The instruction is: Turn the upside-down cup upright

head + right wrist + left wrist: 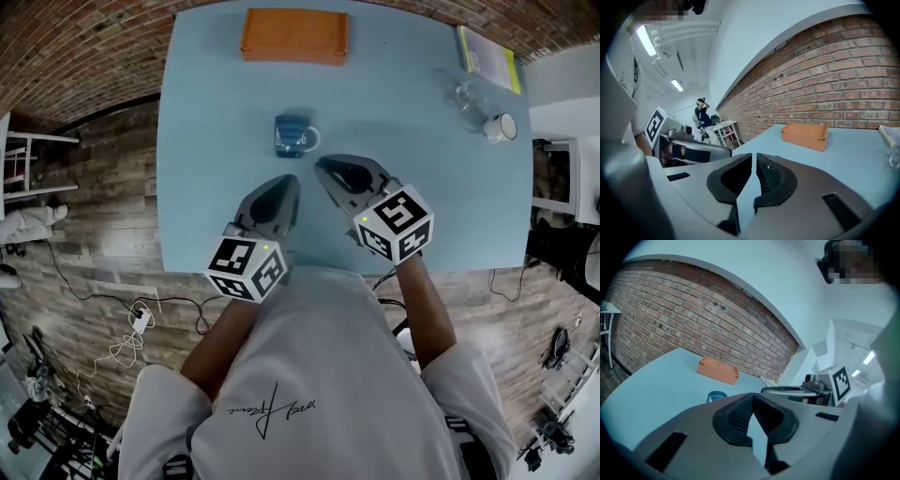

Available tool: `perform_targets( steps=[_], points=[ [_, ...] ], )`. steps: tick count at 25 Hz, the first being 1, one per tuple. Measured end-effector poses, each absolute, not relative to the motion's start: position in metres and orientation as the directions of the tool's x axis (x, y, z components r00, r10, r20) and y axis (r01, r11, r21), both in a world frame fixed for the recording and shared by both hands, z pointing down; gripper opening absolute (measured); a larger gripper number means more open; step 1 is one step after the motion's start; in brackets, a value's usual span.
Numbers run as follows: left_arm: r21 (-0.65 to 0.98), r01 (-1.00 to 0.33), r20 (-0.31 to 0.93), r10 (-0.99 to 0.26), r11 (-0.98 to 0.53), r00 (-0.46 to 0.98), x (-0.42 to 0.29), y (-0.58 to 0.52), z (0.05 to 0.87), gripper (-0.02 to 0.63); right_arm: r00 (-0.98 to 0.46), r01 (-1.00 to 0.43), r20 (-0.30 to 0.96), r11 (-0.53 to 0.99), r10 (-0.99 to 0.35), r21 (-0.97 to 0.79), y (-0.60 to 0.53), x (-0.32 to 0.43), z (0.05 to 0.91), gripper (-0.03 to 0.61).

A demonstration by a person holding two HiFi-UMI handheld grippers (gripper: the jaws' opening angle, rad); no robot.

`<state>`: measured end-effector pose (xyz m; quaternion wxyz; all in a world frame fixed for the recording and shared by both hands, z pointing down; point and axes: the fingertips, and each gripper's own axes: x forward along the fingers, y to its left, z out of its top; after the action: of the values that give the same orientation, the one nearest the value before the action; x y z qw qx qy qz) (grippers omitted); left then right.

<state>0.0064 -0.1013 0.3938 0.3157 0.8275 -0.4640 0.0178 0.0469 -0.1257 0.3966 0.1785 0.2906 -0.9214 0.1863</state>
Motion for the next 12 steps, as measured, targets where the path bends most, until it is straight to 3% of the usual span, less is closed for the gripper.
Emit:
perform_targets(
  steps=[12],
  points=[
    [0.523,-0.783,0.353,-0.750,-0.337,0.559,0.005,-0.111,0.408,0.009,-0.767,-0.598,0.467,0.754,-0.441,-0.270,-0.146,0.050,0.415,0.023]
  ],
)
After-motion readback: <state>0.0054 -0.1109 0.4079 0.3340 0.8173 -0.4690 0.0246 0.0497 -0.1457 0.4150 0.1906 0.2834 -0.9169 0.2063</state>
